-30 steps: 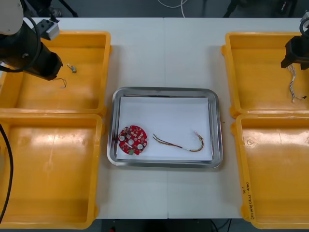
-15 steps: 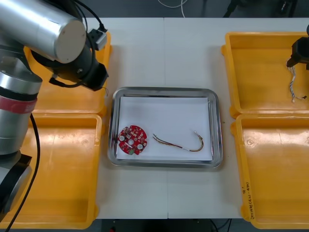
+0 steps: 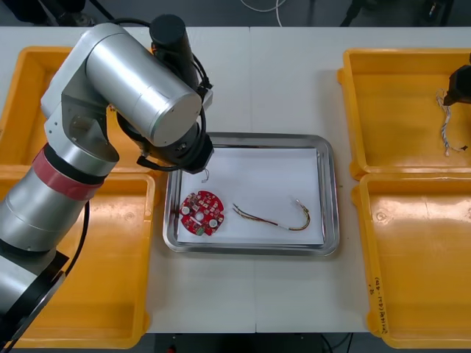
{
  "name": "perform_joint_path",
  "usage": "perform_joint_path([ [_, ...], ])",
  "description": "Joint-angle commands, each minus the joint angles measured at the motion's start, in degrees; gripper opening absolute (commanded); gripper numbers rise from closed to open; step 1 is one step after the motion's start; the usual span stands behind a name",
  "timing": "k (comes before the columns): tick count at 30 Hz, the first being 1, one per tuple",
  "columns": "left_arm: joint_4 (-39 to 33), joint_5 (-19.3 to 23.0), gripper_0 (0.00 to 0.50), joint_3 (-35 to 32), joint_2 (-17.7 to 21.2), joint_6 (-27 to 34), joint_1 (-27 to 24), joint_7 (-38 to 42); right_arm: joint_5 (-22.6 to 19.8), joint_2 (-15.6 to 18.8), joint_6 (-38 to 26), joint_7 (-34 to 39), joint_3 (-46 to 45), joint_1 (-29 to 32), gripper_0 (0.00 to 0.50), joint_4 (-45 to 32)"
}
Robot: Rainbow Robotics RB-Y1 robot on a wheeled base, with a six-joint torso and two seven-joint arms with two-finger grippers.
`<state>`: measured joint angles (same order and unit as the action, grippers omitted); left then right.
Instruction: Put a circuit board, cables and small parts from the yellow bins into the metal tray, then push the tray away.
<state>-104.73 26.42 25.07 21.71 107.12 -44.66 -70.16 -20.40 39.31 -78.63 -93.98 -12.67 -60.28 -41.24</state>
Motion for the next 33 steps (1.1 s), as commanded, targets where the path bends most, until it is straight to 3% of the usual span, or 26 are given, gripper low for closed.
perform_joint_path([
  [1,1.5,0.4,0.0,3.1,-1.1,-4.7,-1.3,10.2,1.3,3.3,2.4,-3.2,-1.6,-3.0,0.5,0.5],
  [13,9.4,0.1,0.0,6.3,-1.1,-14.4,-1.3,10.4,1.1,3.4,10.7,-5.8,-2.1,-4.5,0.5,9.4],
  [26,12.8,0.5,0.001,8.2,-0.4,-16.6,-1.3,10.0,-3.2,3.4,16.3,-6.3,-2.8,-4.6,0.5,14.1],
  [33,14.0,0.4,0.0,9.3,-0.1,-18.6,-1.3,9.9,-2.7,3.4,17.8,-6.8,-2.5,-4.6,0.5,14.5],
])
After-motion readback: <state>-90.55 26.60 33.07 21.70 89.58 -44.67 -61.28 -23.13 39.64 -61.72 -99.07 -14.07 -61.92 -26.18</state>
